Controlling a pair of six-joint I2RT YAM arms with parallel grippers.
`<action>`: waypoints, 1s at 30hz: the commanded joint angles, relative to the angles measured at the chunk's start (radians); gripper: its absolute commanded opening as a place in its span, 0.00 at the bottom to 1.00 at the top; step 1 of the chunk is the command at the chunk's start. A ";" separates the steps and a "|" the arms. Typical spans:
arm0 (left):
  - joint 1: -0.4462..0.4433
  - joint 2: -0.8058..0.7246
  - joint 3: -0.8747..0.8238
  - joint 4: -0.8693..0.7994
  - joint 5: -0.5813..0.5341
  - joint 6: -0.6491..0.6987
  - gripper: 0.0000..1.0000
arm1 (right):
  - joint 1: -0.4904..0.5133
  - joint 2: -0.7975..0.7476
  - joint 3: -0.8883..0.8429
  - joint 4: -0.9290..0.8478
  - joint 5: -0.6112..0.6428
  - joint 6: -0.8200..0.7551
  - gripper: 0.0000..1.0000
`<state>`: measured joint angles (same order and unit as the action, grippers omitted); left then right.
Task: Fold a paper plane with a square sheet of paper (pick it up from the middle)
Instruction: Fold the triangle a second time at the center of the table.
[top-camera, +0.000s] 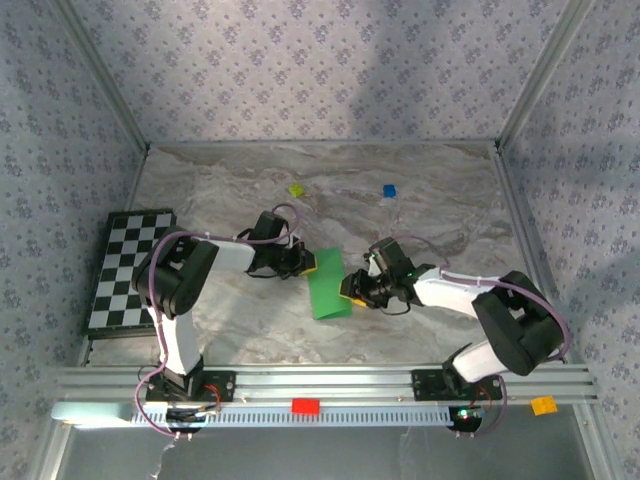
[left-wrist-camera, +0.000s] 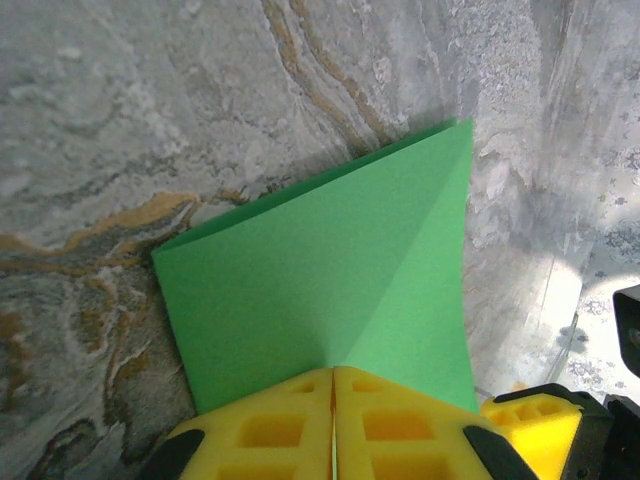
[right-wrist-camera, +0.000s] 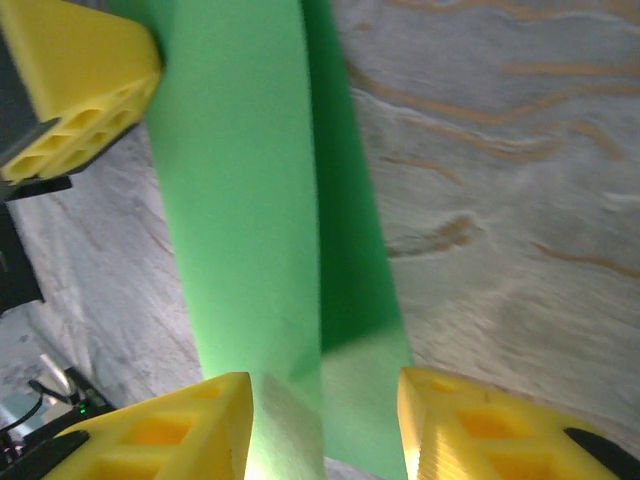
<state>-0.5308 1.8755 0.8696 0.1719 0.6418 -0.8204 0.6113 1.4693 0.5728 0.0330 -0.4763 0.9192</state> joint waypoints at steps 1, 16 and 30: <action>-0.002 0.029 0.014 -0.067 -0.020 0.039 0.09 | -0.004 0.034 -0.007 0.108 -0.065 0.042 0.41; -0.003 0.074 0.132 -0.114 0.002 0.080 0.10 | -0.100 0.188 0.063 0.237 -0.220 0.008 0.33; -0.006 -0.004 0.184 -0.148 -0.039 0.108 0.31 | -0.135 0.207 0.044 0.257 -0.179 0.032 0.17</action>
<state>-0.5320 1.9369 1.0485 0.0235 0.6247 -0.7288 0.4801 1.6665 0.6243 0.2722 -0.6682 0.9363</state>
